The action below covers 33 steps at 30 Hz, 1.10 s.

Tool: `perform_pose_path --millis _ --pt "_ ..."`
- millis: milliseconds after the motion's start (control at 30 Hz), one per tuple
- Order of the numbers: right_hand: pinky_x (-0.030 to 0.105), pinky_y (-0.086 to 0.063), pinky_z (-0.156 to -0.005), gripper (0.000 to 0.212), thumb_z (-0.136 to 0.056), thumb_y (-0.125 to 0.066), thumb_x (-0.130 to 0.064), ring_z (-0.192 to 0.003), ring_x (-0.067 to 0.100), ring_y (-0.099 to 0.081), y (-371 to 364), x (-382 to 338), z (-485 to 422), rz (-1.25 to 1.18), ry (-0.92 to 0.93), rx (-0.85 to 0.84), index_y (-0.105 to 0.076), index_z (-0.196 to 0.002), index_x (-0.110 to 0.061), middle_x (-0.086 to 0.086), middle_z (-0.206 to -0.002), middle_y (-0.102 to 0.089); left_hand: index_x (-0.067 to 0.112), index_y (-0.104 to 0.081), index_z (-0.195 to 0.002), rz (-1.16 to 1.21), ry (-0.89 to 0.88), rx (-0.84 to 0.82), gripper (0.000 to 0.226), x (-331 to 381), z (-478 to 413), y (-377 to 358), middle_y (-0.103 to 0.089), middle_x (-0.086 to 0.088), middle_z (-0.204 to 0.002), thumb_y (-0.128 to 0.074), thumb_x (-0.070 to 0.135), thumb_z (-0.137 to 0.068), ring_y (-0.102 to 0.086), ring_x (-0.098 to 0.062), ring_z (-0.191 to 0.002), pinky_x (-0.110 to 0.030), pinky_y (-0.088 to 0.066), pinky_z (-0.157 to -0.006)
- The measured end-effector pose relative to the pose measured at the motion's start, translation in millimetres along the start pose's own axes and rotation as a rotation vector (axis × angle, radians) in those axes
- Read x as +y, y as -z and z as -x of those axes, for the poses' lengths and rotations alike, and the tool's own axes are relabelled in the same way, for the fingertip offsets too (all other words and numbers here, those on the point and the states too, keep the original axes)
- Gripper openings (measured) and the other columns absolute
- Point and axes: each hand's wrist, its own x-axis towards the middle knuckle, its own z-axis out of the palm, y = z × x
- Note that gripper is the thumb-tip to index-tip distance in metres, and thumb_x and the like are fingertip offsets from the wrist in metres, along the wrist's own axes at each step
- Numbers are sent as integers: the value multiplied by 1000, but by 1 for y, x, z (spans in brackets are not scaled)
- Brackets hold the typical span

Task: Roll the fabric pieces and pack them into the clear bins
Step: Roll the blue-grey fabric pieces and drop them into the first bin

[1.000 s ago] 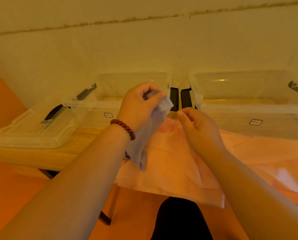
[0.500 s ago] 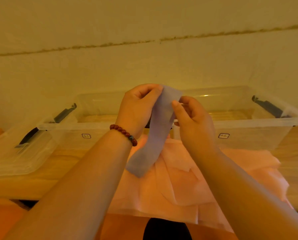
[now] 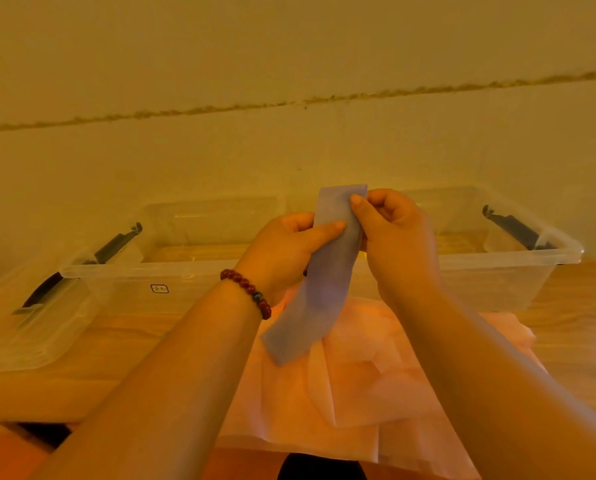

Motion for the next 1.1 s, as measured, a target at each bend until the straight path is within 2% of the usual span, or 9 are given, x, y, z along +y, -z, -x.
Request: perform_pose_path --millis 100,200,267,400,567,767,900,967,1100 --pt "54 -53 -66 23 -94 -62 -20 -64 20 -56 1 -7 -3 -74 -35 -4 -60 -71 -21 -9 -54 -57 -3 -67 -92 47 -68 71 23 3 1 -2 -67 -14 -86 -65 20 -88 -61 -21 -79 -32 -48 -66" --pt "57 -54 -69 24 -94 -62 -17 -70 24 -59 2 -20 -9 -100 -41 -7 -59 -70 -19 10 -70 -62 7 -65 -80 87 -114 89 15 8 1 -6 -66 -9 -77 -64 19 -89 -61 -18 -71 -26 -47 -55" --pt "51 -54 -67 27 -94 -61 -14 -71 24 -55 3 -29 -15 -134 -36 -17 -58 -67 -18 15 -73 -57 2 -64 -85 88 -109 70 21 9 0 -5 -62 -15 -80 -65 23 -88 -57 -22 -74 -30 -44 -58" --pt "39 -50 -67 27 -96 -57 -10 -73 22 -50 4 -42 -23 -204 -67 -71 -55 -69 -14 15 -76 -51 1 -68 -95 206 -21 -19 22 4 2 -1 -69 -17 -94 -63 21 -88 -64 -29 -85 -45 -52 -79" --pt "28 -51 -58 26 -96 -56 -10 -59 13 -54 3 -49 -26 -244 -89 -69 -57 -71 -13 3 -63 -55 11 -65 -84 250 -17 -26 9 1 6 0 -68 -9 -81 -59 15 -90 -65 -22 -73 -33 -53 -65" --pt "38 -48 -69 25 -97 -56 -10 -72 21 -53 -1 -52 -23 -236 -94 -58 -58 -72 -11 9 -67 -53 8 -67 -107 184 49 -121 25 10 5 4 -68 -18 -111 -52 25 -95 -65 -31 -101 -46 -50 -91" --pt "39 -54 -69 21 -97 -56 -13 -76 23 -58 0 -50 -23 -210 -117 -63 -60 -77 -10 12 -74 -58 15 -70 -99 143 11 -83 22 20 3 6 -70 -15 -108 -59 33 -92 -65 -32 -100 -51 -48 -92" --pt "38 -57 -69 18 -97 -56 -13 -79 24 -61 0 -52 -25 -208 -117 -65 -60 -80 -9 13 -79 -61 9 -71 -99 88 -15 -100 36 27 1 6 -66 -25 -106 -69 41 -82 -59 -33 -91 -54 -45 -87" --pt "36 -57 -67 19 -97 -58 -14 -77 22 -61 3 -60 -31 -209 -87 -42 -60 -77 -13 8 -76 -62 -3 -66 -104 24 -49 -89 32 35 -3 3 -65 -29 -108 -62 27 -91 -63 -44 -96 -62 -46 -91"
